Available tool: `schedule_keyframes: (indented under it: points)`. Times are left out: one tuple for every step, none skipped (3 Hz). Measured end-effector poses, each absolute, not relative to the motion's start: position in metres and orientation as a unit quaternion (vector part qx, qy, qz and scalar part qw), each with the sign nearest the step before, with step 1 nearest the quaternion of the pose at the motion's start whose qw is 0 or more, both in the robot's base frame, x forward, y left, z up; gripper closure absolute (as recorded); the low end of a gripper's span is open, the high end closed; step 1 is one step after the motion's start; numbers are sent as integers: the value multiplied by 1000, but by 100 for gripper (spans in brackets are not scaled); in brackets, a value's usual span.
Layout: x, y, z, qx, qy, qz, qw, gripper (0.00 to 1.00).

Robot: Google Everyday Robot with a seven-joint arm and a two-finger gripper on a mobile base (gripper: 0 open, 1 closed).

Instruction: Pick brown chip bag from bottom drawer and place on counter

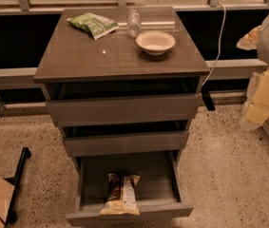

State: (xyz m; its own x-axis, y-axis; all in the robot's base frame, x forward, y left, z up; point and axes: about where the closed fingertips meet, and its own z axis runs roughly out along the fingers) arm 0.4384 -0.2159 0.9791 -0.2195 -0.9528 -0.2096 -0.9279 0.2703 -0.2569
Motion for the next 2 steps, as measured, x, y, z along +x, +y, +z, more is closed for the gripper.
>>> schedule_keyframes:
  points:
    - [439, -215, 980, -600, 781, -39, 167, 0]
    - [439, -215, 967, -573, 800, -26, 174, 0]
